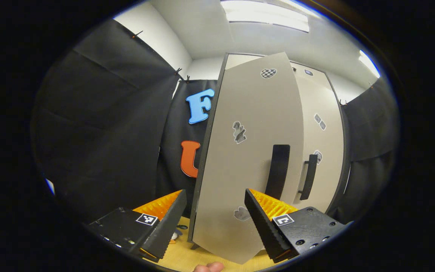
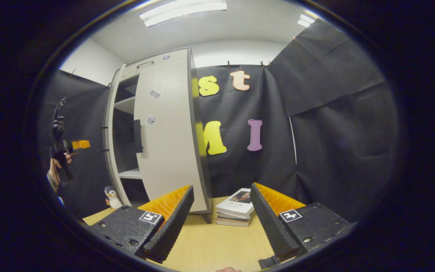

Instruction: Grasp the bottle in the cabinet with the left hand and place it on the coaster, then close the right door with the right hand and the left door with the left hand.

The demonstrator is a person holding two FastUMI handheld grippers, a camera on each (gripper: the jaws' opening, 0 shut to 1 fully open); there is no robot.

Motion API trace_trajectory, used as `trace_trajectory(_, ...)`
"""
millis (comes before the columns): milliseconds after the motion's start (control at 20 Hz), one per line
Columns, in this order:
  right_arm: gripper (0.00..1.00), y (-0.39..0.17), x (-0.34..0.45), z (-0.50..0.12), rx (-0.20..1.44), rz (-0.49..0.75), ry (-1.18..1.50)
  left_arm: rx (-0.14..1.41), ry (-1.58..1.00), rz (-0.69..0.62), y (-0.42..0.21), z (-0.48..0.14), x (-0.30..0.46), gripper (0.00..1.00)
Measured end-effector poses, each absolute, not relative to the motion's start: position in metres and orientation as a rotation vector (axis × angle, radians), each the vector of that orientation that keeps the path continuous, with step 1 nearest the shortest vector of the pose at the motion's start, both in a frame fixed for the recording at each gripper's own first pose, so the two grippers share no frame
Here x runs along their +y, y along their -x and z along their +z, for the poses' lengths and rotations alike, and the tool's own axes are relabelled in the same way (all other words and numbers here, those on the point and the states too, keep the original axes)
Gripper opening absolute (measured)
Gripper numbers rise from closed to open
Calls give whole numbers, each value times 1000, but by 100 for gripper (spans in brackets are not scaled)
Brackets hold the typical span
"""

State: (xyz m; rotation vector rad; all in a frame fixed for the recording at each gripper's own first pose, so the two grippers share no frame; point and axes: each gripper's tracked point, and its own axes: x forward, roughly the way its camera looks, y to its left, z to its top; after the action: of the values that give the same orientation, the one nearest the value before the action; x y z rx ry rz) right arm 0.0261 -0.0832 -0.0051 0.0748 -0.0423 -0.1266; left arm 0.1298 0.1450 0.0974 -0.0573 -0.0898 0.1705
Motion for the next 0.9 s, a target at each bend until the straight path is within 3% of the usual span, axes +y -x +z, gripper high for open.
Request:
trace_trajectory(50,99,-26,-81,-5,-41,-120,-75,-89,60,160,-126,99,138,95)
trace_trajectory(400,98,-30,-64,-10,-12,-50,-75,-106,-20,104,-83,88,82,95)
trace_trajectory(450,98,-31,-61,-9,-7,-42,-70,-110,-28,83,-77,84,68,99)
trace_trajectory(550,98,-33,-57,-6,-2,-27,-59,-112,-23,42,-64,73,41,99)
trace_trajectory(650,98,-34,-51,-3,-5,-10,-59,-100,3,3,-55,59,15,95)
trace_trajectory(750,98,-33,-48,-2,-10,0,-59,-91,12,-29,-47,48,-6,99)
trace_trajectory(850,98,-32,-45,-4,-10,6,-54,-98,4,-38,-41,38,-17,95)
trace_trajectory(900,98,-31,-45,-6,-10,7,-51,-97,1,-39,-36,32,-22,99)
